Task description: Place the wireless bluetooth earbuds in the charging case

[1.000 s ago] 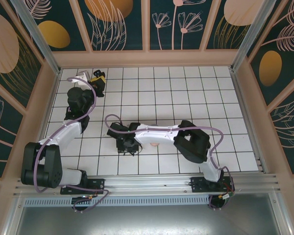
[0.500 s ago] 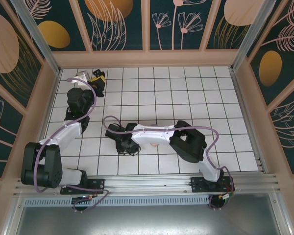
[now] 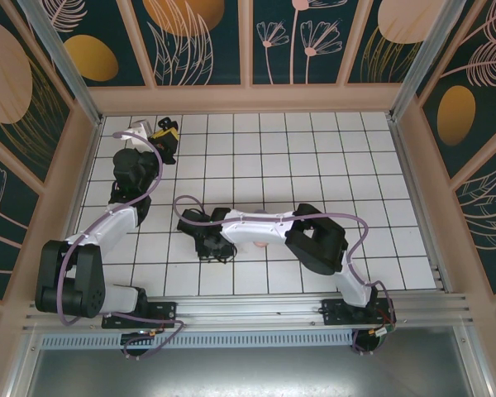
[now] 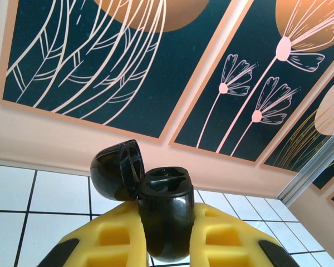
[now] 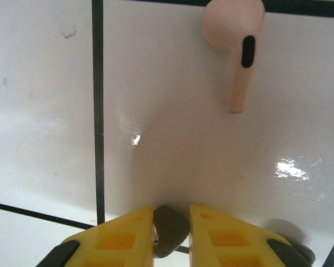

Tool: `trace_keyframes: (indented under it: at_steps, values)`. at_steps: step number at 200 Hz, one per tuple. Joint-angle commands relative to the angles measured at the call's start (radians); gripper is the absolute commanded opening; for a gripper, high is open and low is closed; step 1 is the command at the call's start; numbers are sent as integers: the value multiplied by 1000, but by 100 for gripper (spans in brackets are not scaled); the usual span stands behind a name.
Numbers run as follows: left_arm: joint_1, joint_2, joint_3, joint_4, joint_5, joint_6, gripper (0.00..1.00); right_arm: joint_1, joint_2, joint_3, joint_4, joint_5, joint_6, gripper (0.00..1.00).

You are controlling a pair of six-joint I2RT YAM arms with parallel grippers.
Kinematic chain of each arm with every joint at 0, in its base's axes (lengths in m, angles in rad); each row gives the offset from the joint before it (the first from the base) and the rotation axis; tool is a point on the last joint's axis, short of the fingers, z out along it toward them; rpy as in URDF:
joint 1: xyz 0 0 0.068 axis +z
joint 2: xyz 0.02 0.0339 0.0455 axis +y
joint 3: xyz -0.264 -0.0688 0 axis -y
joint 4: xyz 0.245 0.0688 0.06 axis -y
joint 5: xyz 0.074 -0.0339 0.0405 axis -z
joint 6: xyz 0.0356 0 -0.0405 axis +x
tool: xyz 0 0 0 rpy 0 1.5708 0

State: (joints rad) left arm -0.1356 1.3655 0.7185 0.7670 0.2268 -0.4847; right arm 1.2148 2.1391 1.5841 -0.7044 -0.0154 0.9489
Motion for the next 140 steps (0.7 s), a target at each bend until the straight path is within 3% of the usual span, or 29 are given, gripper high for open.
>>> trace_keyframes:
  at_steps: [1,88,140]
  values:
    - [7,-25,-11,60,13,-18,0,14,21,19,0,12,-10,17]
    - [8,-64,-2,23,91,1,0,-26,-140,-1,-9,125,-60,17]
    - [7,-101,-10,-12,195,38,0,-160,-296,-85,22,166,-165,17]
